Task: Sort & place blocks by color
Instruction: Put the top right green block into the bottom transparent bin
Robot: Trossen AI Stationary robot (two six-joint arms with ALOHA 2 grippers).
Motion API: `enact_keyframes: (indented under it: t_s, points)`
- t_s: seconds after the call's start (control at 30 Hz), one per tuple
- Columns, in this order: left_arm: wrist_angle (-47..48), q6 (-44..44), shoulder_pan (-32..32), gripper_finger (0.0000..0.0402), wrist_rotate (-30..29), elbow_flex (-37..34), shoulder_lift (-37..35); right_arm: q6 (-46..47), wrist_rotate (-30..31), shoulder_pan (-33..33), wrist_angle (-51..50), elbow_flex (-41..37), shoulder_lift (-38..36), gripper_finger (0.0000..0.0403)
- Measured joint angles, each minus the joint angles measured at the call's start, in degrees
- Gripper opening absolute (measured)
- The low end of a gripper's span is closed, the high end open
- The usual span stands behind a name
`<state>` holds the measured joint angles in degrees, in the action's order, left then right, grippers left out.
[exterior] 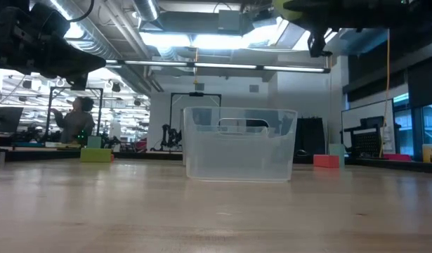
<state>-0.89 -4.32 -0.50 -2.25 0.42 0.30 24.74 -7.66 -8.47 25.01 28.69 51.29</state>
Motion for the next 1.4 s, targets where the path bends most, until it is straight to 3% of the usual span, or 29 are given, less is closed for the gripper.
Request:
enact_keyframes:
  t_s: [0.17, 0.43, 0.77, 0.9, 1.07, 1.2, 1.4]
  points:
    - [0.0, 0.0, 0.0, 0.0000, 0.0, 0.0, 0.0, 0.6, -0.2, 0.0, 0.6, 0.0, 0.0, 0.0059]
    - [0.0, 0.0, 0.0, 0.0000, 0.0, 0.0, 0.0, 1.7, -5.6, 0.0, 0.6, 0.0, 0.0, 0.0059]
    - [-0.5, -2.4, 0.0, 0.0000, 1.5, 0.0, 0.0, -0.1, -4.7, 0.0, 0.5, 0.0, 0.0, 0.0059]
    - [-10.1, -7.1, 0.0, 0.0000, 1.7, 0.0, 0.0, 0.5, -4.0, 0.0, 0.5, 0.0, 0.0, 0.0059]
    - [-27.5, -9.5, 0.0, 0.0000, -8.1, 0.0, 1.0, 0.2, -4.0, 0.0, 0.5, 0.0, 0.0, 0.0059]
    - [-27.3, -10.0, 0.0, 0.0000, -11.3, 4.3, 6.5, -1.3, -4.0, 0.0, 1.3, 0.0, 0.0, 0.0059]
    - [-26.8, -9.2, -0.4, 0.0000, -11.6, 14.1, 25.8, -3.1, -4.0, 0.0, 3.0, 0.0, -0.1, 0.0059]
